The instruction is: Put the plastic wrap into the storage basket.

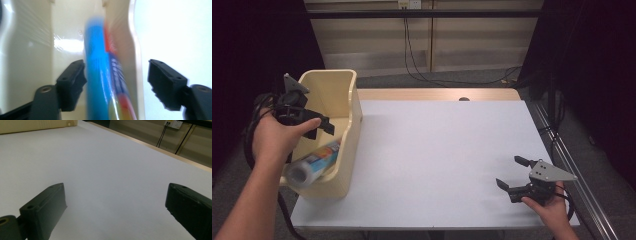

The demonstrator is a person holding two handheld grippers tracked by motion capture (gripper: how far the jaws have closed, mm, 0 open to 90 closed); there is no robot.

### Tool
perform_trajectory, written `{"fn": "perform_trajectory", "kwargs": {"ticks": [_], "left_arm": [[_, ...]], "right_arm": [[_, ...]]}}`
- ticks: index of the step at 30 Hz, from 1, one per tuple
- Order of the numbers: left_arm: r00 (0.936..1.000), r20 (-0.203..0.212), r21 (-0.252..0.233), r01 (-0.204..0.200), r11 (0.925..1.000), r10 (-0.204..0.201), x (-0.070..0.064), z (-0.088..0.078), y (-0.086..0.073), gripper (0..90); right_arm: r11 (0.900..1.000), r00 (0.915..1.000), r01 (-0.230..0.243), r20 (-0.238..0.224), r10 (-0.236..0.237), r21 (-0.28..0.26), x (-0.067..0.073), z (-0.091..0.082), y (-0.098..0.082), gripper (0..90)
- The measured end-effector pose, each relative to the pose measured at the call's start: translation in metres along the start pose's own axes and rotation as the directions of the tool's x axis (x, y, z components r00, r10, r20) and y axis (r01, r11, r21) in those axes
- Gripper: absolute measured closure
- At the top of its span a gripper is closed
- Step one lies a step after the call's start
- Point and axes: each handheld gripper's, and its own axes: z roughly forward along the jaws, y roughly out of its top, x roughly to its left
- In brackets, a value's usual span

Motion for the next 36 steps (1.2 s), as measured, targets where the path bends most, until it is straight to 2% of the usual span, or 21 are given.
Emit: {"fn": "perform_trajectory", "kwargs": {"ticks": [2, 6, 7, 14, 22, 29, 31, 36], "left_arm": [[0.9996, 0.020, 0.016, -0.020, 0.9997, 0.019, -0.005, 0.001, -0.001, 26.0], [0.9980, 0.061, 0.018, -0.018, 0.9997, 0.017, -0.010, 0.010, -0.004, 23.0], [0.9975, 0.065, 0.029, -0.029, 0.9992, 0.027, -0.011, 0.010, -0.005, 22.7], [0.9913, 0.105, 0.009, -0.080, 0.9968, 0.078, -0.027, 0.006, -0.010, 19.5], [0.9866, 0.109, 0.013, -0.124, 0.9922, 0.121, -0.044, 0.008, -0.017, 18.0], [0.9790, 0.134, 0.015, -0.157, 0.9875, 0.154, -0.060, 0.011, -0.018, 17.0], [0.9747, 0.138, 0.027, -0.181, 0.9831, 0.176, -0.065, 0.013, -0.018, 17.0], [0.9690, 0.147, 0.031, -0.205, 0.9782, 0.198, -0.080, 0.017, -0.020, 16.7]], "right_arm": [[1.000, 1.0000, -0.001, 0.000, 0.001, -0.006, 0.001, 0.000, 0.001, 2.6], [1.000, 1.0000, 0.002, 0.000, -0.002, -0.005, 0.001, -0.001, 0.000, 2.6], [1.000, 1.0000, 0.000, 0.000, 0.000, -0.004, 0.001, -0.001, 0.000, 2.6], [1.000, 1.0000, 0.002, 0.003, -0.002, -0.005, 0.000, -0.001, 0.000, 2.6], [1.000, 1.0000, 0.004, 0.003, -0.004, -0.005, 0.001, -0.002, 0.001, 2.6], [1.000, 1.0000, 0.006, 0.003, -0.006, -0.007, 0.001, -0.002, 0.001, 2.6], [1.000, 1.0000, 0.006, 0.003, -0.006, -0.007, 0.001, -0.002, 0.001, 2.6], [1.000, 1.0000, 0.007, -0.001, -0.007, -0.007, 0.001, -0.002, 0.001, 2.6]]}}
